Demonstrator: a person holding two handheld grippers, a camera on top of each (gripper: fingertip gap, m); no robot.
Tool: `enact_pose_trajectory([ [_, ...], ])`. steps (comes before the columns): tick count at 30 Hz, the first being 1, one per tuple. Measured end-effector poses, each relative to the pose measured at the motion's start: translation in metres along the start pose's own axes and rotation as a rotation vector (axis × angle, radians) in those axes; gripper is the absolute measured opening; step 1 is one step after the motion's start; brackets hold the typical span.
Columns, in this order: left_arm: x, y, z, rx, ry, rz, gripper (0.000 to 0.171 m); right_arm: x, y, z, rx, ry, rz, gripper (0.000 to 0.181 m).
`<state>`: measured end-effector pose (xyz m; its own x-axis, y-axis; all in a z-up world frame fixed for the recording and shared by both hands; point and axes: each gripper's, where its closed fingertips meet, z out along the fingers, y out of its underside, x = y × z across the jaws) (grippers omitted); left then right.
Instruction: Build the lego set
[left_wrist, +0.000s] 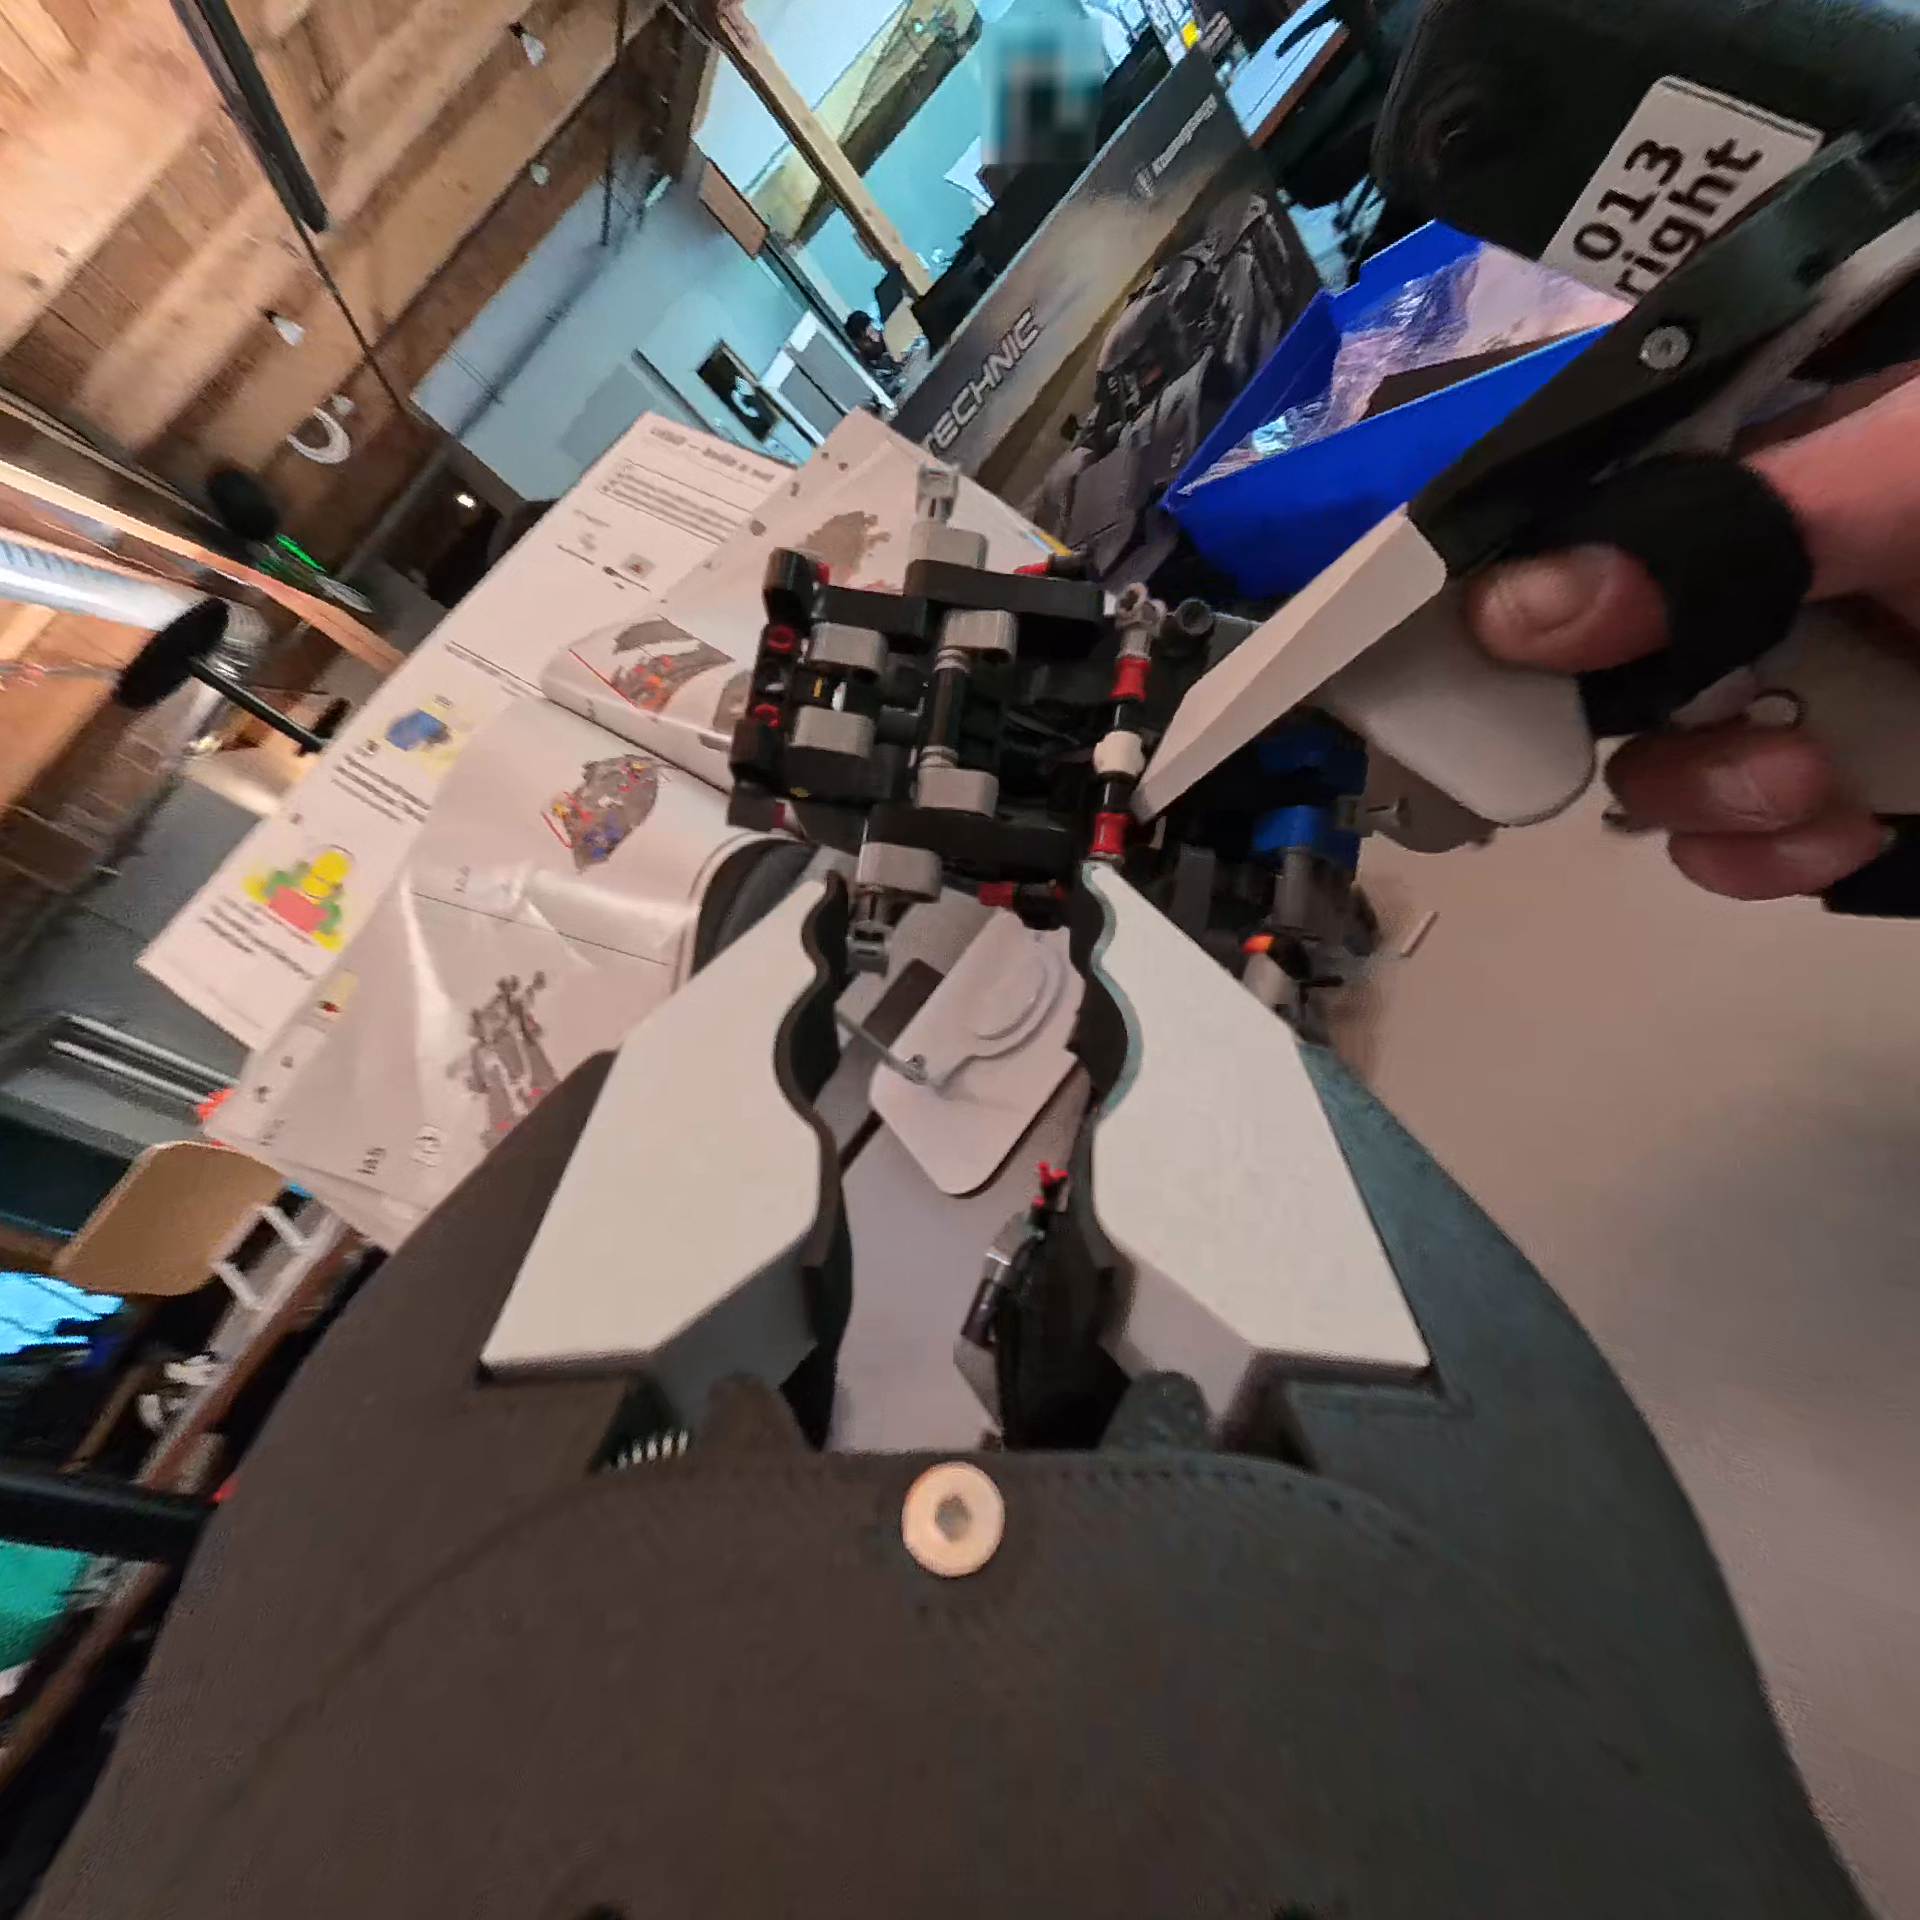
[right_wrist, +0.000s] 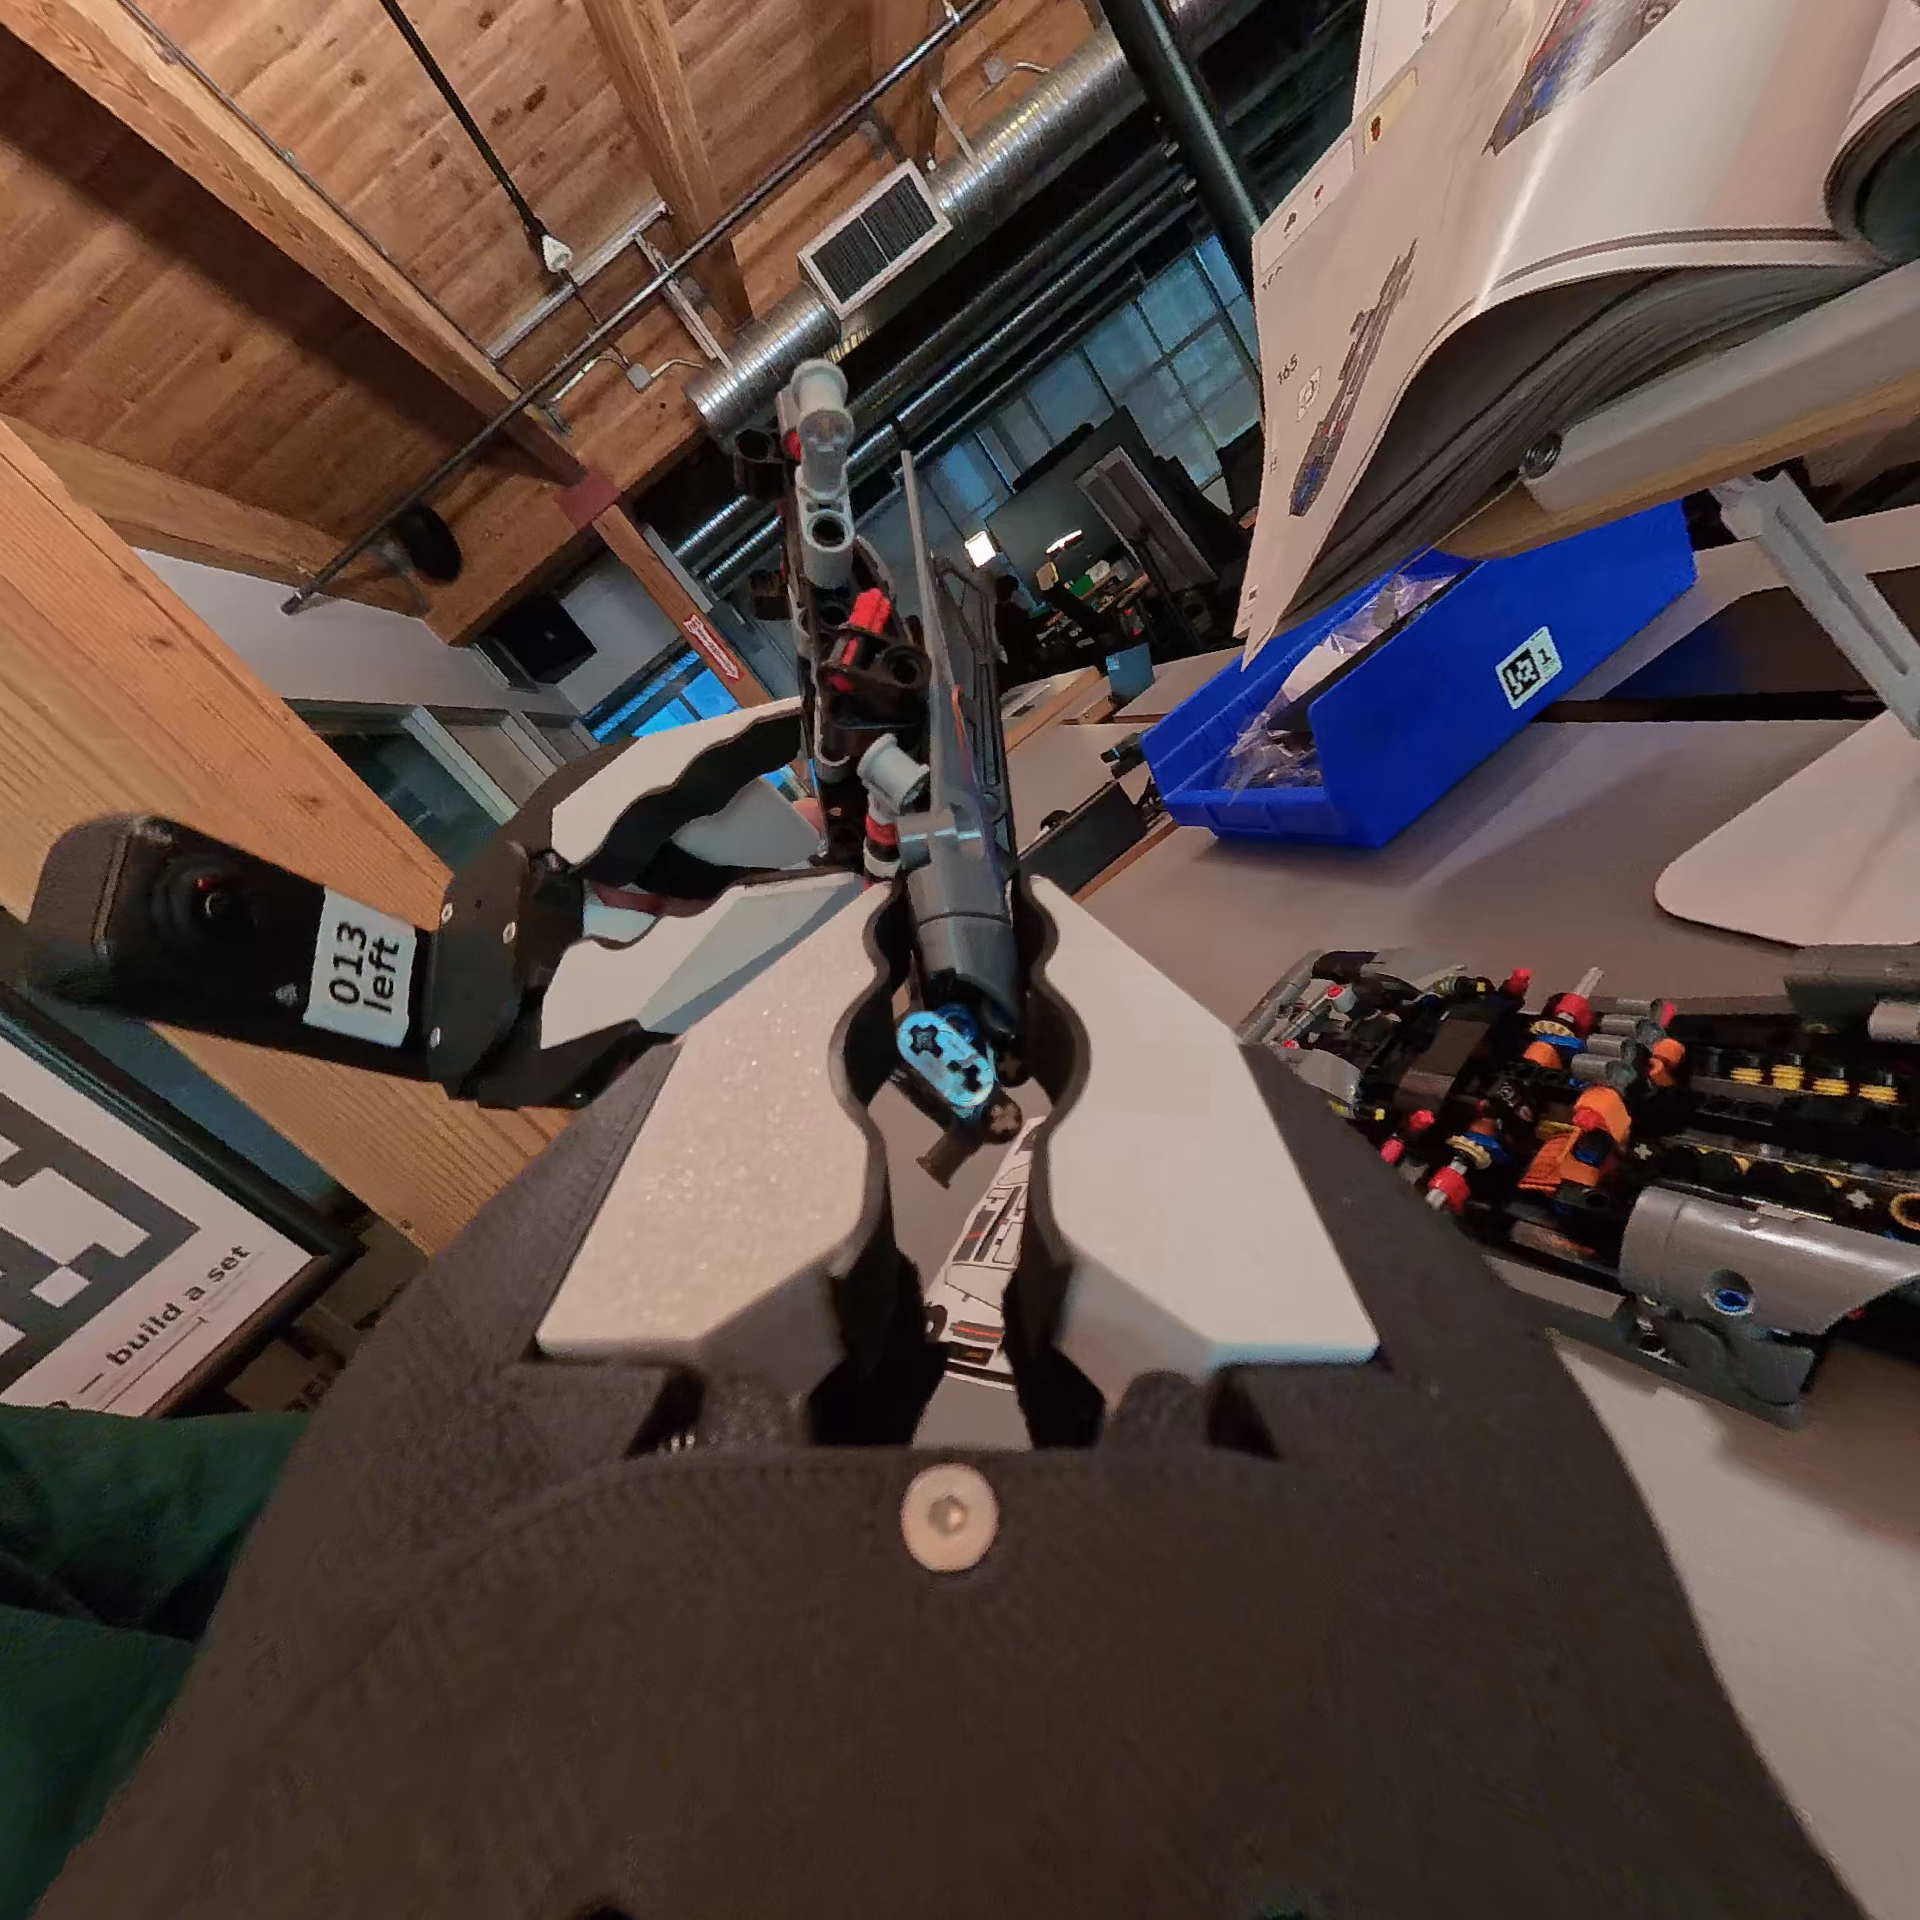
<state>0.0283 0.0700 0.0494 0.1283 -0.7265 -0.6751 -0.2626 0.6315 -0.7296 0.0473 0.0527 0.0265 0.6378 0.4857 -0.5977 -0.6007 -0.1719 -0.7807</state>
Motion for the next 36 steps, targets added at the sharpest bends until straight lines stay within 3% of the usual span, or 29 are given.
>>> enact_pose_trajectory([
  [7,0.001,-0.011,-0.006,0.023,-0.133,0.199,0.038,-0.005,-0.002,-0.002,0.032,-0.058,0.033,0.016],
  [21,0.001,-0.010,-0.009,0.105,0.040,-0.068,0.039,-0.011,0.003,-0.001,0.025,-0.080,0.013,0.016],
  [36,-0.004,-0.006,-0.007,0.139,0.072,-0.138,0.038,-0.006,0.001,0.005,0.052,-0.088,0.023,0.017],
])
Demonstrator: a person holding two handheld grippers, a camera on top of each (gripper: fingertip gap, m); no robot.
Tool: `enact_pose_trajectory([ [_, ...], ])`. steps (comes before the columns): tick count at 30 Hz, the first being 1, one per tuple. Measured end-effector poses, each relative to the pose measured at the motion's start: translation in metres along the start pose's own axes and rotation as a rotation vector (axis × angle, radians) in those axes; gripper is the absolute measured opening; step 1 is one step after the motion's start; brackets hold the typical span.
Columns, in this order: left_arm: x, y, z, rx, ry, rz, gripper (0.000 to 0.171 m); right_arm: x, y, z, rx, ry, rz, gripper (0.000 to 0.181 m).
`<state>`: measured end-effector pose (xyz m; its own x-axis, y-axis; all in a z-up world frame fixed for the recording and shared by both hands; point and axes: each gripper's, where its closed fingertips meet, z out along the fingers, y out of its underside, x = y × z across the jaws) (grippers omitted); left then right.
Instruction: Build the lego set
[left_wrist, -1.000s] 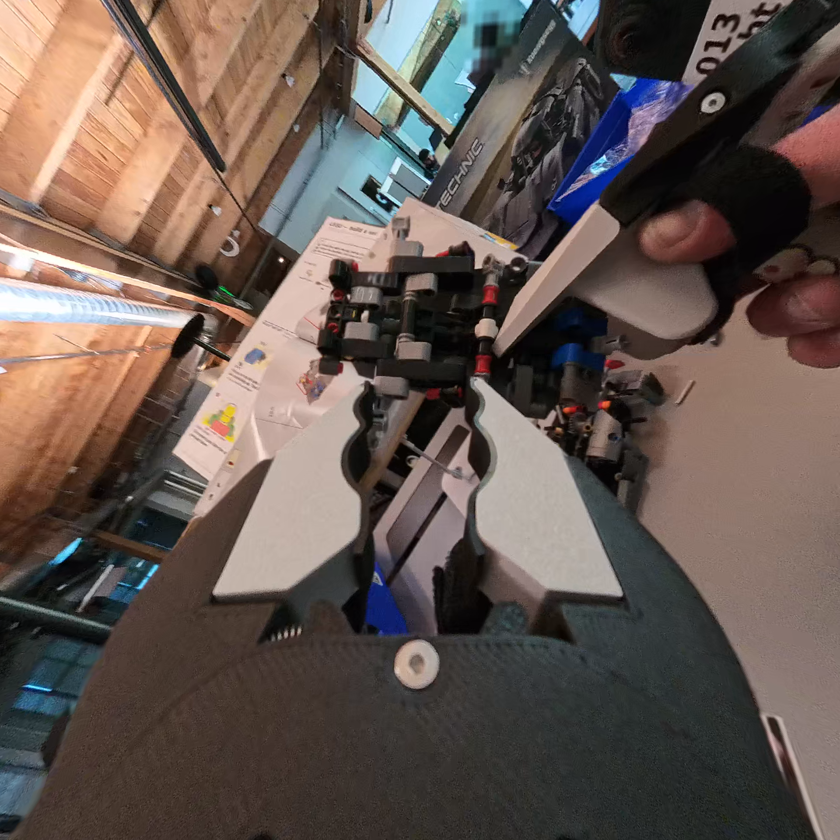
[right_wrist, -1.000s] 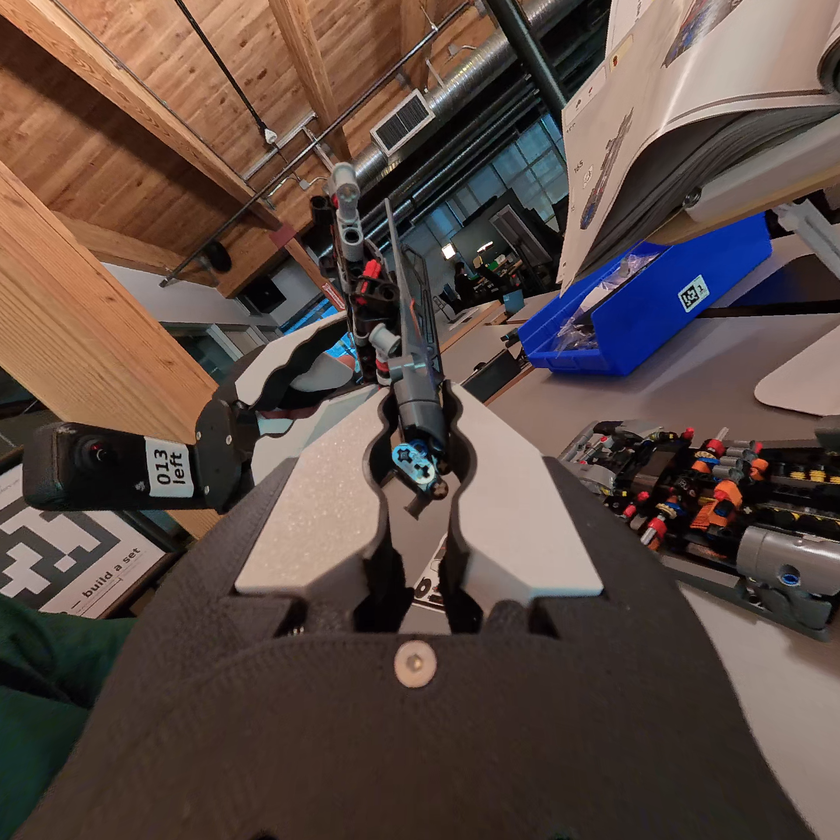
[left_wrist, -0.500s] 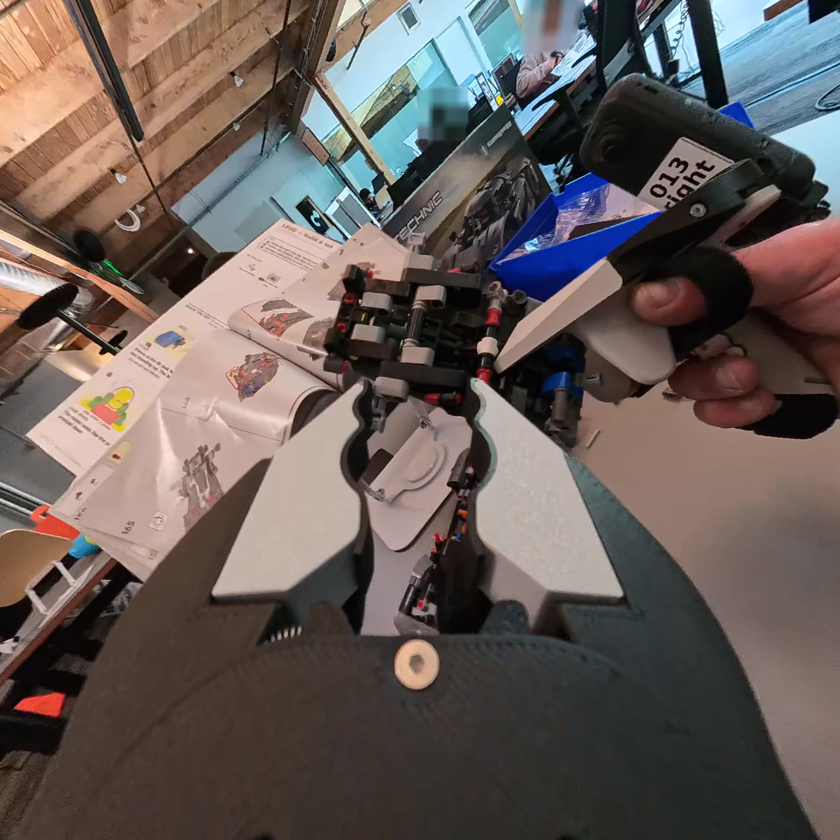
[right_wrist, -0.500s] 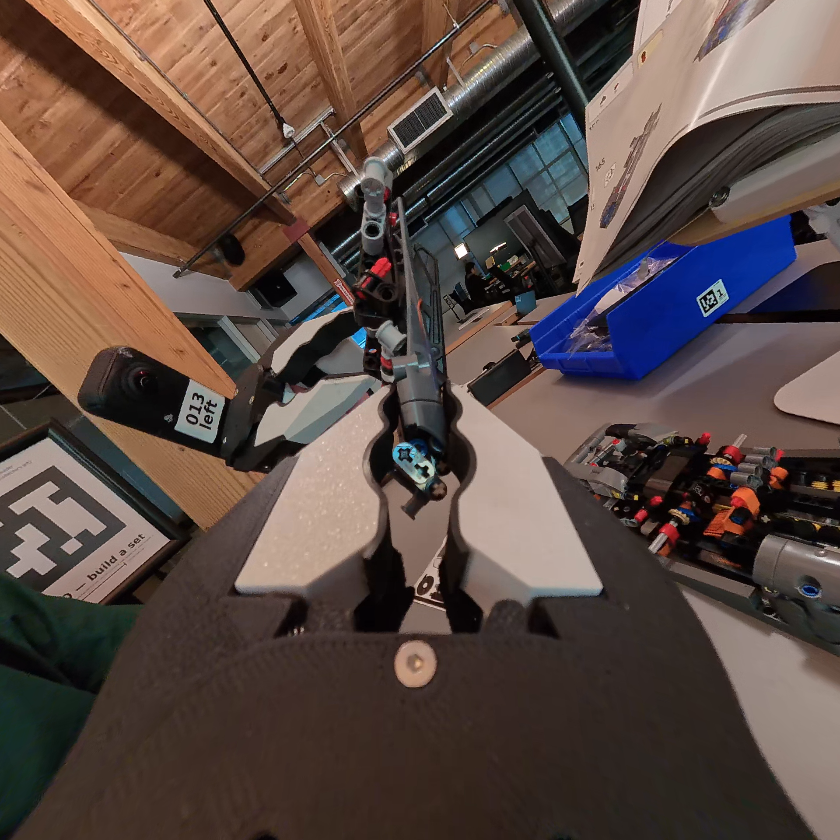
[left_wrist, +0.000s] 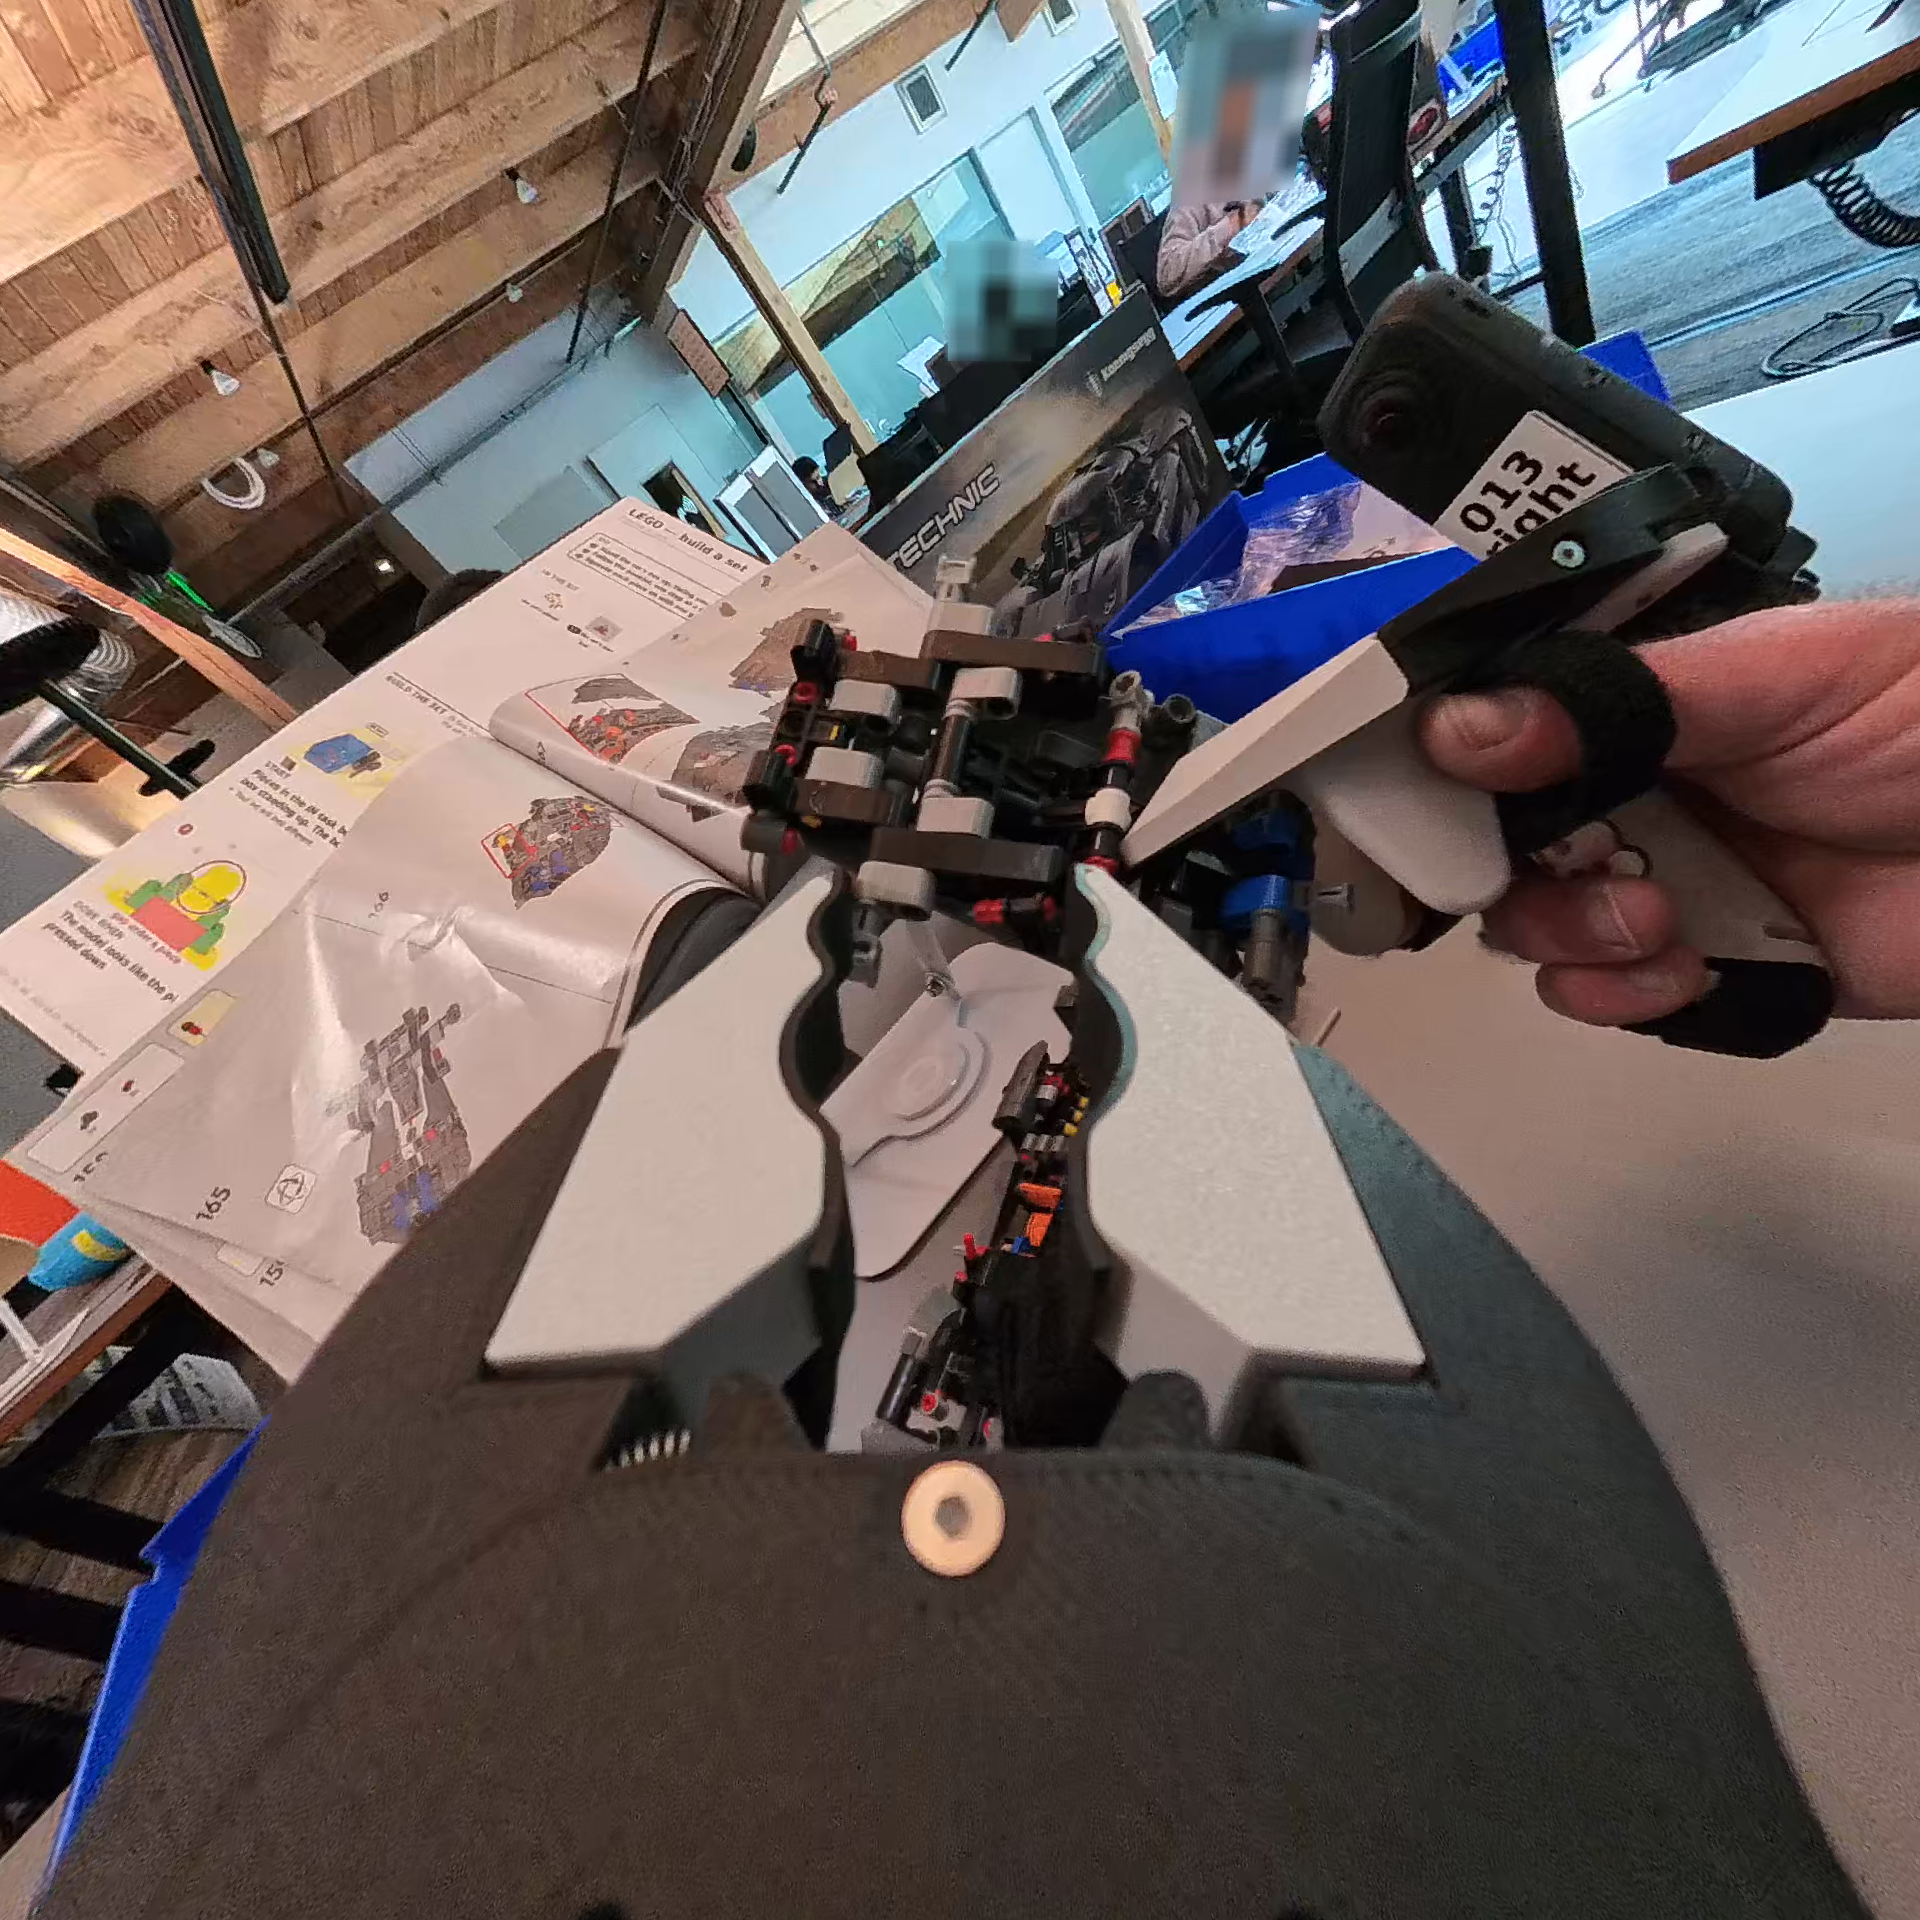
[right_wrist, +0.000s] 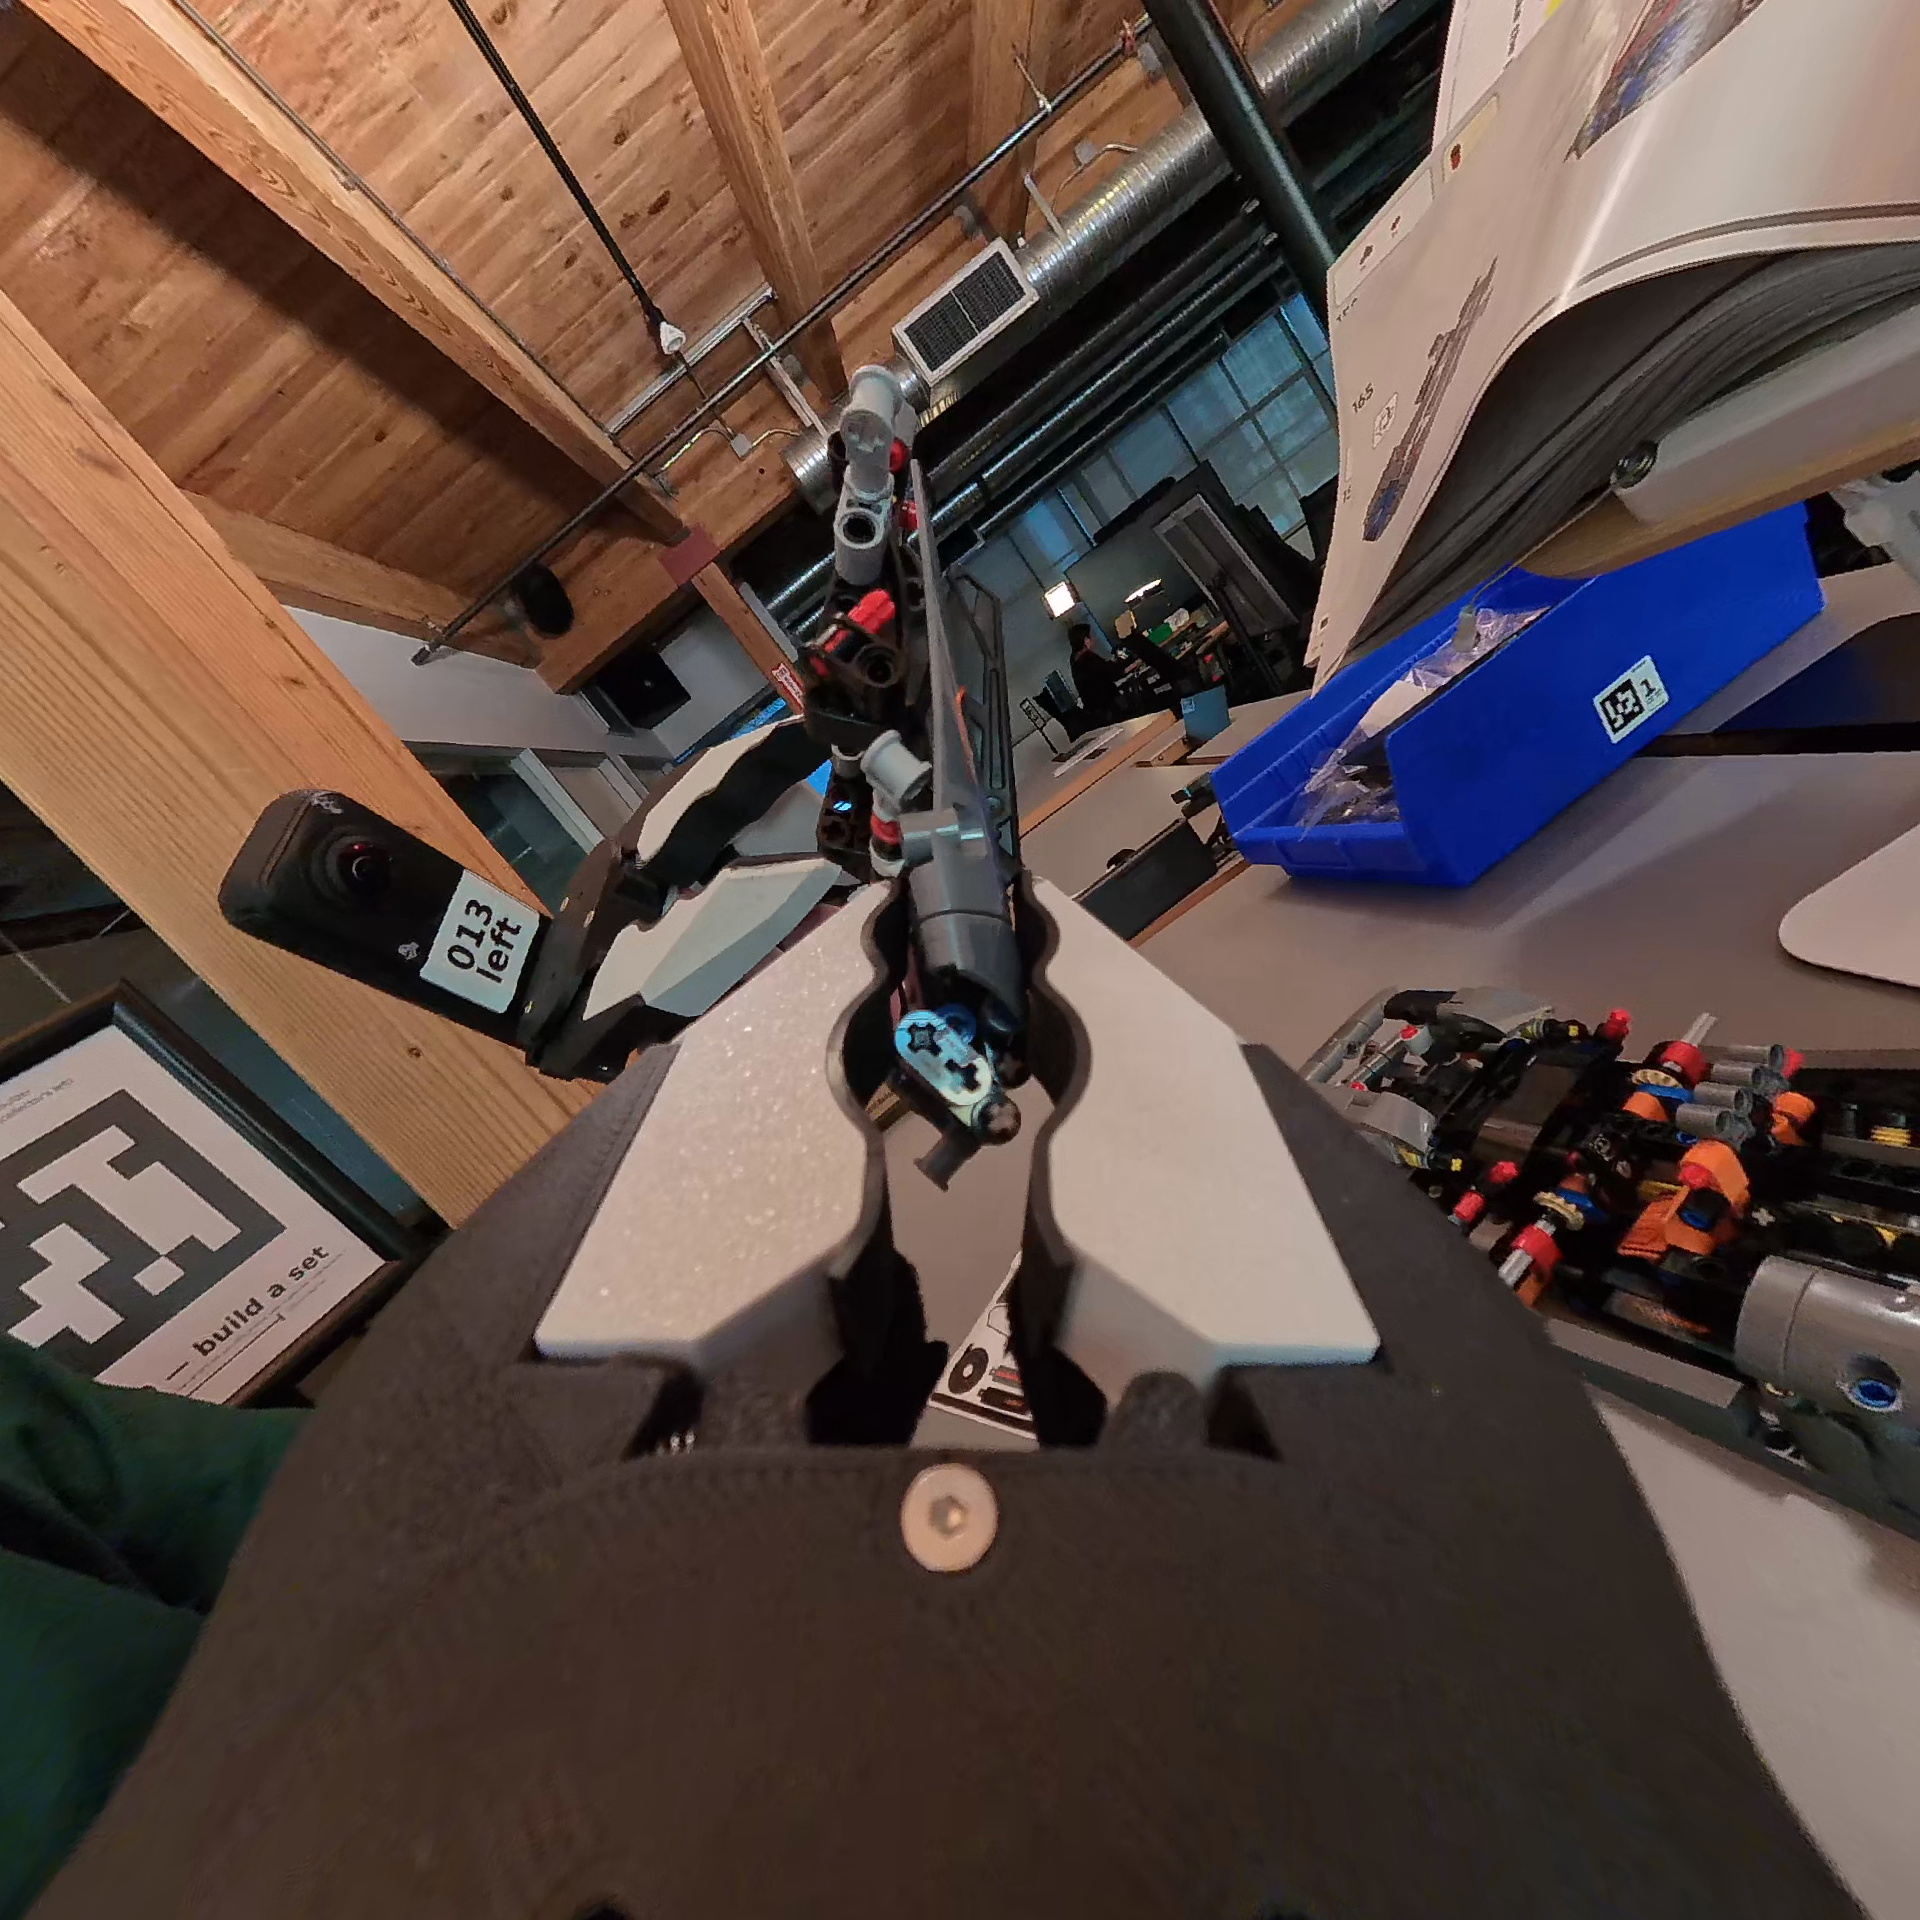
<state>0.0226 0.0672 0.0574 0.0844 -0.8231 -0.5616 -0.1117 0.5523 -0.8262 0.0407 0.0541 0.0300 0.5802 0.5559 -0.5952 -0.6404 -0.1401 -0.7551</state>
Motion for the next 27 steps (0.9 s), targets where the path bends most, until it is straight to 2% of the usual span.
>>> enact_pose_trajectory([
  [4,-0.003,0.001,-0.001,0.010,-0.017,-0.027,0.038,0.002,-0.003,0.000,0.023,0.015,-0.017,0.017],
  [9,-0.007,0.007,0.001,0.034,0.038,-0.205,0.051,0.004,-0.005,-0.001,0.037,0.004,-0.001,0.017],
  [13,-0.004,0.007,0.004,0.049,0.081,-0.275,0.049,0.003,-0.001,0.003,0.023,-0.004,-0.005,0.017],
  [19,-0.007,0.007,0.004,0.070,0.064,-0.265,0.045,0.001,-0.003,0.004,0.035,0.012,-0.031,0.018],
  [27,-0.021,-0.001,-0.013,0.153,0.137,-0.400,0.043,-0.020,-0.004,0.018,0.024,-0.044,-0.104,0.025],
])
